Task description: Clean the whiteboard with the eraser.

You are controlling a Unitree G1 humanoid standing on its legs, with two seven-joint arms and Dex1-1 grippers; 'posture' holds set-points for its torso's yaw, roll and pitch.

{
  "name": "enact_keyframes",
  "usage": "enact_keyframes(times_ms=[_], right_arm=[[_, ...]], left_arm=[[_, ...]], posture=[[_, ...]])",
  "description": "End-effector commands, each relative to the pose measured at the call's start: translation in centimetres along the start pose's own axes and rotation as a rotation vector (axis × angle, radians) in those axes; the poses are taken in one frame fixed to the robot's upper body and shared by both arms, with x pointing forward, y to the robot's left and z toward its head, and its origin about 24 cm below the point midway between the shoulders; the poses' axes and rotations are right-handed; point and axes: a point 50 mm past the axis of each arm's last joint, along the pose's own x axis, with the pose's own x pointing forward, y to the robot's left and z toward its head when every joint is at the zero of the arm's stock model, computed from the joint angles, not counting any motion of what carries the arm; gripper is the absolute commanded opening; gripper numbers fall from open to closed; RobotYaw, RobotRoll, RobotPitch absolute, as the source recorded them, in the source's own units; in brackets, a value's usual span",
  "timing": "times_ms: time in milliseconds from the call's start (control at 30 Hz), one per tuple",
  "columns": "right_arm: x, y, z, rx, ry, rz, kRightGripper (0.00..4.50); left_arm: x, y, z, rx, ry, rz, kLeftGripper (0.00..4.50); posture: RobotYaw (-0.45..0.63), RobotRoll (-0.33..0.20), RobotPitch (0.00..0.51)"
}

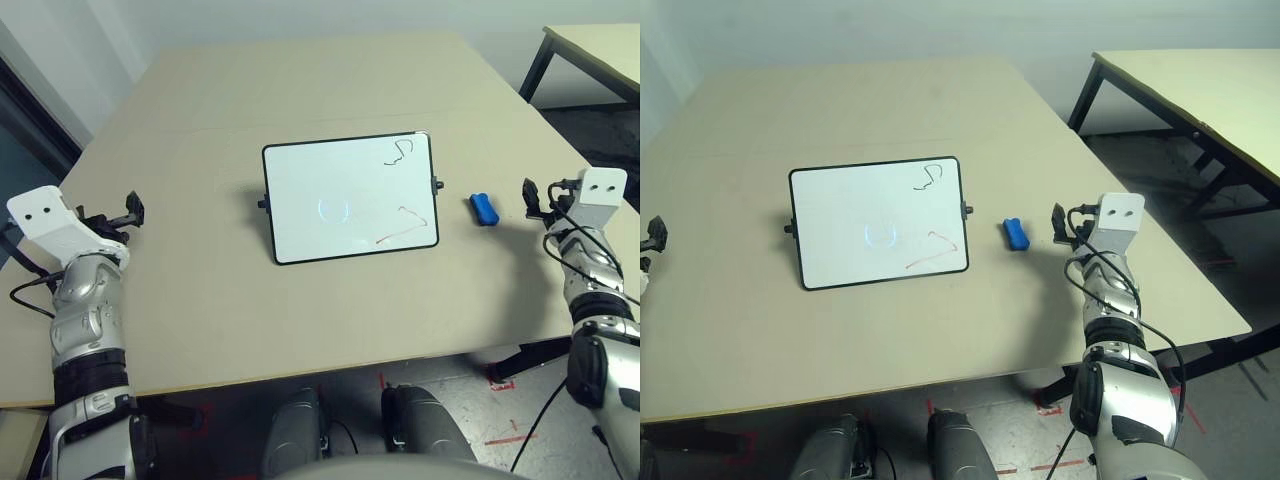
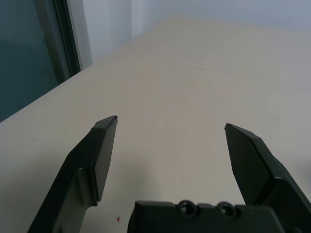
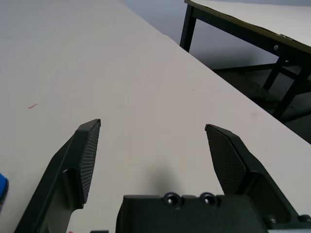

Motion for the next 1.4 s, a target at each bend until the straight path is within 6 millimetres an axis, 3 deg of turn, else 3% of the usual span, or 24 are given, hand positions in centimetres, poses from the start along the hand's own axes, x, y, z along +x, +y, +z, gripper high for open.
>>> enact_keyframes(times_ms=[33,167,300,500,600,733,1000,1400], right_arm=[[0.2,0.1,0.1,-0.011,0.004,0.003,4.49],[0.5,-0.4,0.9,-0.011,0.012,-0.007,4.49],[0.9,-0.6,1.9,-0.011,0.076,0.008,4.49],[0.2,2.3,2.7,-0.098,0.280,0.211,4.49],[-0.8,4.0,2.8,-0.104,0.388,0.270,4.49],[-1.8,5.4,3.0,-0.135,0.481,0.317,4.49],[-2.1,7.0,2.6,-0.176,0.518,0.366,4.49],[-1.0,7.9,1.5,-0.212,0.540,0.370,4.49]], left_arm=[[-0.3,0.3,-0.6,-0.008,0.015,0.025,4.50],[-0.1,-0.8,-1.1,-0.026,0.023,-0.004,4.50],[0.6,-3.1,0.6,-0.041,-0.021,-0.162,4.50],[1.4,-8.0,3.5,-0.004,-0.016,-0.579,4.50],[0.6,-10.7,3.8,0.062,0.044,-0.847,4.50],[-0.1,-13.3,4.5,0.133,0.088,-1.060,4.50],[-0.5,-17.9,5.4,0.200,0.072,-1.274,4.50],[-2.2,-22.7,4.6,0.210,0.044,-1.423,4.50]], posture=[[0.02,0.000,0.086],[-0.01,0.000,0.077],[-0.03,0.000,0.076],[-0.09,0.000,0.061],[-0.11,0.000,0.053],[-0.14,0.000,0.044],[-0.17,0.000,0.038],[-0.15,0.000,0.033]])
